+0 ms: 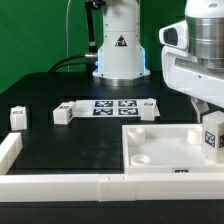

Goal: Assemble one leg

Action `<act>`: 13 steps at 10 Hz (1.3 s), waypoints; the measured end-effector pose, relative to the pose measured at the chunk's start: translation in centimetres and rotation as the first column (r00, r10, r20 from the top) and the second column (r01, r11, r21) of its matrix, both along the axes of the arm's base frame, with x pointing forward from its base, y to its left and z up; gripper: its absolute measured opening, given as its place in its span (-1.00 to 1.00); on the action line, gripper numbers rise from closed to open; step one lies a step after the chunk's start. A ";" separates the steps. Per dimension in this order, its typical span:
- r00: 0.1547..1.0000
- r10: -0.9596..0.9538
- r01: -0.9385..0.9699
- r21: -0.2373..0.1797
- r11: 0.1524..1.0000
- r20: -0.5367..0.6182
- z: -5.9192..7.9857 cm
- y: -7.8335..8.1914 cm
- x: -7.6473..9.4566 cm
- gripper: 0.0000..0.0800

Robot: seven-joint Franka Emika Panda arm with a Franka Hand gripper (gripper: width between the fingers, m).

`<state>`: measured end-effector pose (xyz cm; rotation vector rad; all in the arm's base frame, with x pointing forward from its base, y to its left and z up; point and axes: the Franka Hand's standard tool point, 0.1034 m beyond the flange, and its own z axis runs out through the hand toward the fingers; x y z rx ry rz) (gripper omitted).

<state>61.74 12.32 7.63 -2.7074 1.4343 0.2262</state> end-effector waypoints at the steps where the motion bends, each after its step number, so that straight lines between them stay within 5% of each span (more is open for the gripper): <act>1: 0.998 0.060 -0.060 0.006 0.998 0.008 0.0 -0.1 0.0 0.51; 5: 0.727 0.678 -0.684 0.031 0.728 0.113 -0.1 0.0 -0.1 0.62; 10: 0.283 0.944 -0.958 0.008 0.286 0.168 -0.2 -0.1 0.0 0.62; 13: 0.285 0.944 -0.958 0.008 0.288 0.167 -0.3 -0.1 -0.1 0.34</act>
Offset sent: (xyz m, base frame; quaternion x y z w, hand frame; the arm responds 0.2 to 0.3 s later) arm -0.0058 0.0052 -0.0022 -0.0140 -0.0073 -0.3738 0.9274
